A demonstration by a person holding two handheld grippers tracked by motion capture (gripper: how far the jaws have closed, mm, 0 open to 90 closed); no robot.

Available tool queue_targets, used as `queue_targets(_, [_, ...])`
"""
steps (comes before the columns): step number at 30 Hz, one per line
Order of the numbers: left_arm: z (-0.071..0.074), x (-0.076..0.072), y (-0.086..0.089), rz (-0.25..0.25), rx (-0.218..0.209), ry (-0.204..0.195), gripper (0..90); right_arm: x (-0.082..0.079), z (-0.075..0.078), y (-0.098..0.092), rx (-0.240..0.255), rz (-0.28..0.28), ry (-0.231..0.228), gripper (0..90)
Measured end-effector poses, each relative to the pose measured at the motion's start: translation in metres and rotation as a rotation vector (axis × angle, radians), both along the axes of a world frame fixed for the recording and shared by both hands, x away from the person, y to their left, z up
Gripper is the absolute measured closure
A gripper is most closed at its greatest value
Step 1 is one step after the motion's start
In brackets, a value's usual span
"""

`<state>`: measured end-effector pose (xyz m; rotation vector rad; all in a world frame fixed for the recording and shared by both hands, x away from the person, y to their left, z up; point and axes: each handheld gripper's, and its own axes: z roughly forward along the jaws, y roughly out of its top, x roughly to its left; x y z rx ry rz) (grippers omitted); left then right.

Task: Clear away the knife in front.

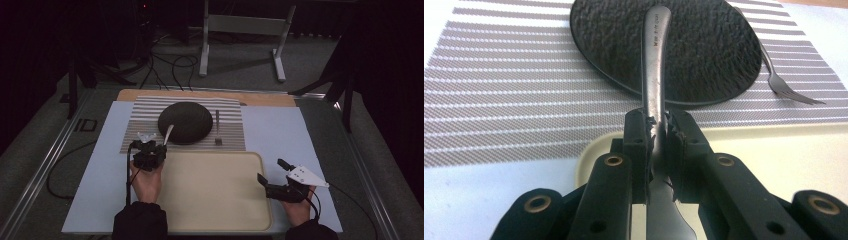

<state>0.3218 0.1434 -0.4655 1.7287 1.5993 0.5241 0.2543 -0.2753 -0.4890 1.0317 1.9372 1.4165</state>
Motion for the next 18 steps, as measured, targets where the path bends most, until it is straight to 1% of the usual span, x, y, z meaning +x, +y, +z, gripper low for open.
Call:
queue_targets(12, [-0.004,-0.017,-0.009,-0.003,0.023,-0.007,80.4,0.000,0.000,0.000,-0.001,0.001,-0.002,7.8])
queue_targets(13, [-0.004,-0.018,-0.009,-0.004,0.019,-0.007,80.4,0.000,0.000,0.000,-0.002,0.001,-0.003,7.8])
queue_targets(18, [-0.007,-0.022,-0.006,0.005,0.024,-0.004,80.4,0.000,0.000,0.000,-0.001,0.000,-0.002,7.8])
